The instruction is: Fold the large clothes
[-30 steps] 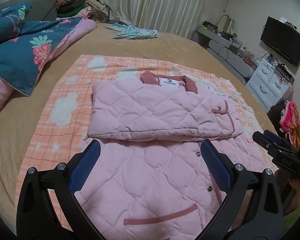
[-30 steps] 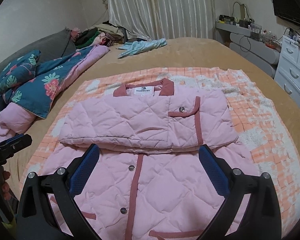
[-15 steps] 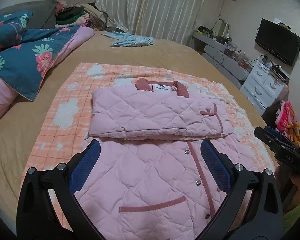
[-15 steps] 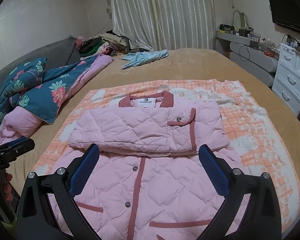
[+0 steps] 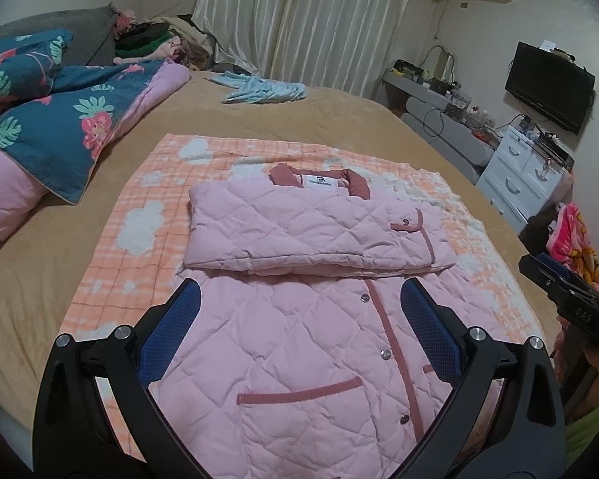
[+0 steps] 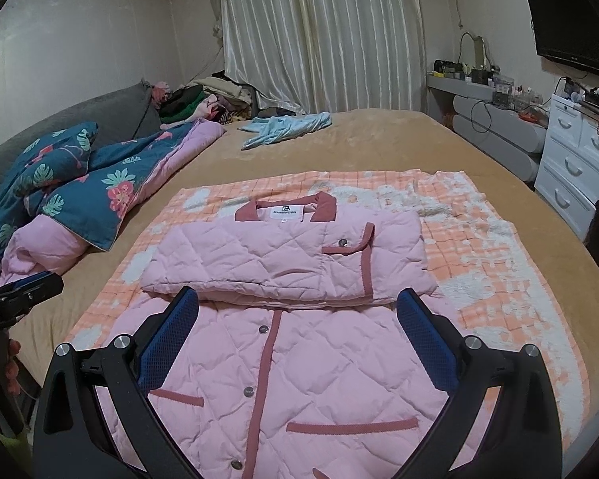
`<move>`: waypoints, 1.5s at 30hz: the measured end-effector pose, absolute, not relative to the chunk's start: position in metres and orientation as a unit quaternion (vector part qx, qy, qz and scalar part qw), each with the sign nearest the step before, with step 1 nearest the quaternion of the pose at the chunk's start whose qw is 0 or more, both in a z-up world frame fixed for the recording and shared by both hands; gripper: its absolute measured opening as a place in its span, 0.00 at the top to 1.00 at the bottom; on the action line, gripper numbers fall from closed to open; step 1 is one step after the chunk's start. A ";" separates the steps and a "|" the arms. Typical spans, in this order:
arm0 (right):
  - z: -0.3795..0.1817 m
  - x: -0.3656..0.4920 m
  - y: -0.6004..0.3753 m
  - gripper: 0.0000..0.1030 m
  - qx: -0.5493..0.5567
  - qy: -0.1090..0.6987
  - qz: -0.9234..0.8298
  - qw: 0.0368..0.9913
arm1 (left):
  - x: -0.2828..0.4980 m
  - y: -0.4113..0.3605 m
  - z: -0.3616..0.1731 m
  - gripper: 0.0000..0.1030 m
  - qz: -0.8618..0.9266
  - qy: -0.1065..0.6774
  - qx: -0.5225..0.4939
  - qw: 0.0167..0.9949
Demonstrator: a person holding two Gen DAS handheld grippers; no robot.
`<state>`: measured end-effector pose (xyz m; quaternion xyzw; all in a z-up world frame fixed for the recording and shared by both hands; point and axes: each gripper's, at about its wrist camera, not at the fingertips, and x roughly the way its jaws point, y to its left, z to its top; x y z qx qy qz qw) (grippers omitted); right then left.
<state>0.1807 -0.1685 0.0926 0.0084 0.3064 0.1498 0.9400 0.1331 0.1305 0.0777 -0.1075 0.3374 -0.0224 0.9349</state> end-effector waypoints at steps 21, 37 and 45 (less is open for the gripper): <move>0.082 0.149 -0.197 0.04 0.009 0.309 0.149 0.939 | 0.106 0.116 0.055 0.09 -0.025 0.357 -0.107 0.928; 0.070 0.137 -0.212 0.04 0.000 0.317 0.148 0.937 | 0.095 0.108 0.037 0.09 -0.011 0.374 -0.095 0.922; 0.054 0.134 -0.233 0.04 -0.005 0.336 0.135 0.932 | 0.086 0.109 0.021 0.09 0.001 0.377 -0.082 0.923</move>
